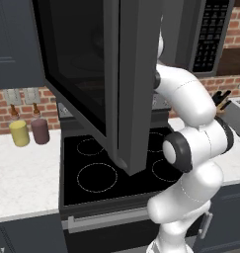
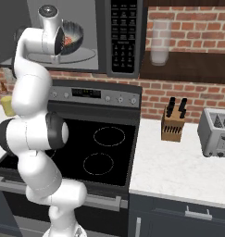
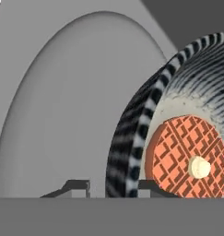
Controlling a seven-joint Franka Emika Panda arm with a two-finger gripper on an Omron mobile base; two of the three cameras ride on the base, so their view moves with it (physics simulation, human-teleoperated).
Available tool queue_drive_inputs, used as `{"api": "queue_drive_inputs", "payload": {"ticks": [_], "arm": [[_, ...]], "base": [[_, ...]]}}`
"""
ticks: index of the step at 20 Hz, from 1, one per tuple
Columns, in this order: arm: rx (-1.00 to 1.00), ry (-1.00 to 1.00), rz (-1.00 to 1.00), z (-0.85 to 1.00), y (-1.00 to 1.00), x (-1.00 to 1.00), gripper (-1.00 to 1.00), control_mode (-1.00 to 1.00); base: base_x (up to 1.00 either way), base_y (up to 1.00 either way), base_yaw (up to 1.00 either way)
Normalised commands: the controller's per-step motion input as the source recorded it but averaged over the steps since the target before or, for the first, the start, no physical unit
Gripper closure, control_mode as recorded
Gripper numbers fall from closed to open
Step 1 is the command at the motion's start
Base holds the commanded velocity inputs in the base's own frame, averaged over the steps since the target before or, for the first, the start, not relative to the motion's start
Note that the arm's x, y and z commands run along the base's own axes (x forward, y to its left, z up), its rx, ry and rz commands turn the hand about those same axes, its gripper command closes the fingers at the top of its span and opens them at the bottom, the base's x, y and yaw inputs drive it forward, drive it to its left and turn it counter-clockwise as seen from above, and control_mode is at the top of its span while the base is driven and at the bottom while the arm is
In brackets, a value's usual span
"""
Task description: Open the microwave, place the bowl with waffle inside the microwave, then close the microwave door and turn it on.
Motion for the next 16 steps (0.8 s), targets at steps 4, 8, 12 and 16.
{"api": "queue_drive_inputs", "payload": {"ticks": [4, 8, 12, 16], "arm": [[0.12, -0.16, -0.01, -0.03, 0.0, 0.0, -1.0, -1.0], [0.27, -0.37, -0.01, -0.03, 0.0, -0.05, -1.0, -1.0], [0.33, -0.46, 0.0, 0.0, -0.05, -0.35, -1.0, -1.0], [0.28, -0.47, 0.0, 0.05, -0.13, -0.65, -1.0, -1.0]], "base": [[0.0, 0.0, 0.0], [0.0, 0.0, 0.0], [0.0, 0.0, 0.0], [0.0, 0.0, 0.0]]}}
